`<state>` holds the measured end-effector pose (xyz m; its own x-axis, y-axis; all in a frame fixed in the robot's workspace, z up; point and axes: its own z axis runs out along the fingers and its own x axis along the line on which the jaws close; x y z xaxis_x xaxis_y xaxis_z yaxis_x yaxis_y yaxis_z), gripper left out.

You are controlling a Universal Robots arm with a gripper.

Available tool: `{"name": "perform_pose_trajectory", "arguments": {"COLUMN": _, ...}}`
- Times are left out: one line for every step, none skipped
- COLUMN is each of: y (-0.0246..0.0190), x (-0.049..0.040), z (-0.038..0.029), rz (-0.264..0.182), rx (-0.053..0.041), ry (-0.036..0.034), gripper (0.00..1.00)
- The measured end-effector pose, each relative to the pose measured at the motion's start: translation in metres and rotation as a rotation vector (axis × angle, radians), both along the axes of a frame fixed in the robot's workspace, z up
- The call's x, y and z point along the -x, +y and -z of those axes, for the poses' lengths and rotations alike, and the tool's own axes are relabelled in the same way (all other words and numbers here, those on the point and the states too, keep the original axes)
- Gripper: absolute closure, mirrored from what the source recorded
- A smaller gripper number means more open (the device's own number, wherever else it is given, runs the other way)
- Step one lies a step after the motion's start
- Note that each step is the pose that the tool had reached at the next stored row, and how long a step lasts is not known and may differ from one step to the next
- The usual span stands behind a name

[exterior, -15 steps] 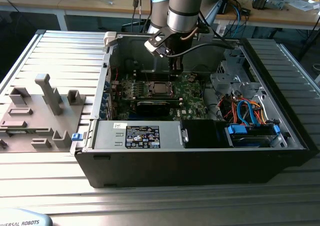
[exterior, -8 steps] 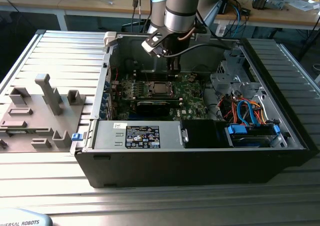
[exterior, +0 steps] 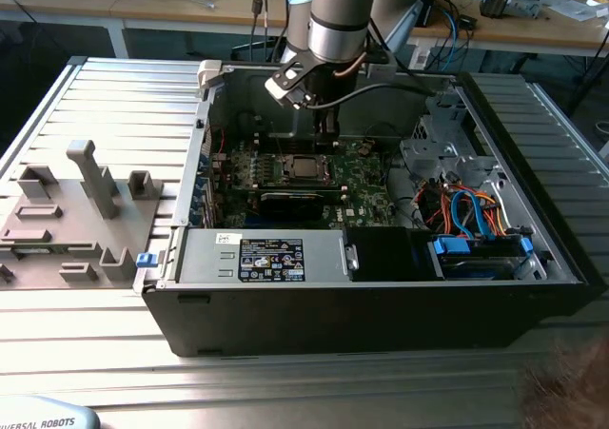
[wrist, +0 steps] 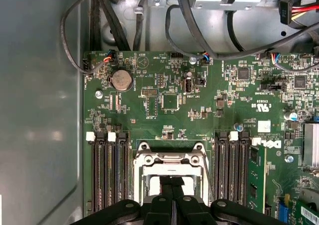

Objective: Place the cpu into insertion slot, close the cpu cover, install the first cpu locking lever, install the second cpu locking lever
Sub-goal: 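Close the cpu cover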

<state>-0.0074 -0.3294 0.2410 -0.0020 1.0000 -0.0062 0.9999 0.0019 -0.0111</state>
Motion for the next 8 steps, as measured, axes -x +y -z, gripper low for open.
{"name": "perform_pose_trajectory", "arguments": {"y": 0.0, "x": 0.0015, "z": 0.0001, "rz": 0.0, "rx": 0.0, "ry": 0.0, "gripper": 0.89}}
{"name": "perform_pose_trajectory", "arguments": {"y": 0.0, "x": 0.0023, "z": 0.0002, "rz": 0.0, "rx": 0.0, "ry": 0.0, "gripper": 0.89}}
{"name": "perform_pose_trajectory", "arguments": {"y": 0.0, "x": 0.003, "z": 0.0003, "rz": 0.0, "rx": 0.0, "ry": 0.0, "gripper": 0.89}}
{"name": "perform_pose_trajectory", "arguments": {"y": 0.0, "x": 0.0039, "z": 0.0004, "rz": 0.0, "rx": 0.0, "ry": 0.0, "gripper": 0.89}}
{"name": "perform_pose_trajectory", "arguments": {"y": 0.0, "x": 0.0042, "z": 0.0005, "rz": 0.0, "rx": 0.0, "ry": 0.0, "gripper": 0.89}}
{"name": "perform_pose_trajectory", "arguments": {"y": 0.0, "x": 0.0045, "z": 0.0006, "rz": 0.0, "rx": 0.0, "ry": 0.0, "gripper": 0.89}}
{"name": "perform_pose_trajectory", "arguments": {"y": 0.0, "x": 0.0048, "z": 0.0008, "rz": 0.0, "rx": 0.0, "ry": 0.0, "gripper": 0.89}}
{"name": "perform_pose_trajectory", "arguments": {"y": 0.0, "x": 0.0051, "z": 0.001, "rz": 0.0, "rx": 0.0, "ry": 0.0, "gripper": 0.89}}
